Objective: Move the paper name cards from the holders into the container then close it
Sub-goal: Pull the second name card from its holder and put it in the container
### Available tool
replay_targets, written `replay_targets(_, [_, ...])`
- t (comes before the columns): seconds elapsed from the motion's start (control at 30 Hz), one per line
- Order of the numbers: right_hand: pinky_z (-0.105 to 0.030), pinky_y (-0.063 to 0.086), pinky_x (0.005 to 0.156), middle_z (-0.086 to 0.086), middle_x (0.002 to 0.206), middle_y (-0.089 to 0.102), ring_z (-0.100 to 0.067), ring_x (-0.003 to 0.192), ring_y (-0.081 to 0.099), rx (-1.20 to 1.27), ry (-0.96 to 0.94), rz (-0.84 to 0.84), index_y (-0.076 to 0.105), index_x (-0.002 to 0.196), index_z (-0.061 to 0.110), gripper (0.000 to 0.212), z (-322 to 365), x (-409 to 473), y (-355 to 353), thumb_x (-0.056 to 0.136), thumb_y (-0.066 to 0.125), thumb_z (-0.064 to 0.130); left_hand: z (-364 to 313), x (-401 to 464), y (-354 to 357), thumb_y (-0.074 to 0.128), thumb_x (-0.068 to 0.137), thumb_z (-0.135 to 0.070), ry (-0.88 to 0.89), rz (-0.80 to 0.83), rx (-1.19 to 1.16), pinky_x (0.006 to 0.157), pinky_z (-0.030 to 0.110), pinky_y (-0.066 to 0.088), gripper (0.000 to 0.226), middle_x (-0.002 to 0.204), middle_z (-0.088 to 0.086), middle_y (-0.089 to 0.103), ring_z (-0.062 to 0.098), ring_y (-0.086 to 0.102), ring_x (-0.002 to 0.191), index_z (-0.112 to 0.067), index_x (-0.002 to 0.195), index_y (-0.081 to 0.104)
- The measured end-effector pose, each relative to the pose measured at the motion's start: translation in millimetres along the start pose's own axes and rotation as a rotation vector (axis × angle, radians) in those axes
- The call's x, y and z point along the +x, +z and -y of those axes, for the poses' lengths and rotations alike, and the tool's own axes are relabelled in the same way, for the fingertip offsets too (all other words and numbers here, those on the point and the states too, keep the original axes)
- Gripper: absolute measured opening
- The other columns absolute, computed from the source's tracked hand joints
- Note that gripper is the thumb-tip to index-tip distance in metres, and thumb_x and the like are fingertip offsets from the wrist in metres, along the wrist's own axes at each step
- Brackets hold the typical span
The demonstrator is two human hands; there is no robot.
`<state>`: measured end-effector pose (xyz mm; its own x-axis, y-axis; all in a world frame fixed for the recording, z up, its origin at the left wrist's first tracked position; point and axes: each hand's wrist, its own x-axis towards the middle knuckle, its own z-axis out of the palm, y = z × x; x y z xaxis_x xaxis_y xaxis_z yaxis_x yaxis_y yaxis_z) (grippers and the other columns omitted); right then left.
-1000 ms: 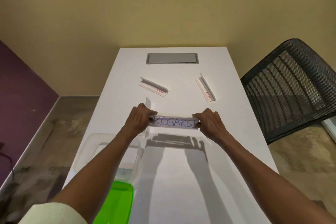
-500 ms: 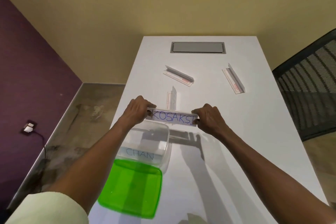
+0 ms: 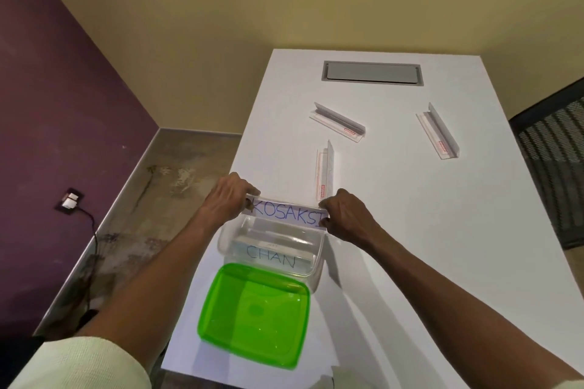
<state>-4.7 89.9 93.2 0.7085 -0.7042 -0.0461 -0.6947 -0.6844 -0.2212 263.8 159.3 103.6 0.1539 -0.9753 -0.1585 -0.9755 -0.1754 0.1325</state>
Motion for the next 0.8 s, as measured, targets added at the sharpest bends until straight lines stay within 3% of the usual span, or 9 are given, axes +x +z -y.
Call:
replay_targets(0.27, [-0.027, 0.033, 0.055, -0.019, 0.075, 0.064, -0.033, 0.075, 0.059, -0.086, -0.049, 0.075, 0.065, 0.079, 0.004, 0.013, 24.8, 5.1, 9.1, 0.072, 0.065, 0.015, 10.3, -8.6, 8.2, 0.070, 0.085, -0.029, 0.003, 0.035, 0.136, 0.080, 0.035, 0.044, 0.034, 0.108, 0.013, 0.062, 0.030, 0.058, 0.095, -0.028, 0.119, 0.067])
replay_targets(0.4, [-0.029, 0.032, 0.055, -0.022, 0.072, 0.064, -0.035, 0.070, 0.059, -0.129, -0.025, 0.139, 0.065, 0.075, 0.001, 0.008, 33.5, 20.5, 26.8, 0.068, 0.066, 0.006, 20.6, -1.3, 29.9, 0.065, 0.088, -0.022, 0.025, 0.138, 0.133, 0.078, 0.035, 0.046, 0.026, 0.100, 0.011, 0.058, 0.034, 0.060, 0.090, -0.029, 0.112, 0.070])
replay_targets(0.53, [-0.030, 0.038, 0.058, -0.021, 0.072, 0.065, -0.035, 0.069, 0.058, -0.177, -0.069, 0.142, 0.067, 0.077, 0.002, 0.006, 32.4, 24.6, 30.4, 0.073, 0.065, 0.005, 16.6, 7.4, 27.8, 0.062, 0.086, -0.015, 0.066, 0.164, 0.172, 0.075, 0.032, 0.049, 0.020, 0.101, 0.010, 0.070, 0.030, 0.066, 0.092, -0.022, 0.101, 0.074])
replay_targets(0.8, [-0.032, 0.040, 0.066, -0.017, 0.073, 0.068, -0.031, 0.074, 0.059, -0.281, -0.135, 0.133, 0.065, 0.079, 0.003, 0.012, 32.7, 33.7, 49.7, 0.082, 0.053, 0.001, 12.6, 18.3, 39.8, 0.059, 0.087, -0.016, 0.104, 0.176, 0.335, 0.075, 0.032, 0.048, 0.025, 0.107, 0.004, 0.069, 0.027, 0.067, 0.094, -0.026, 0.107, 0.071])
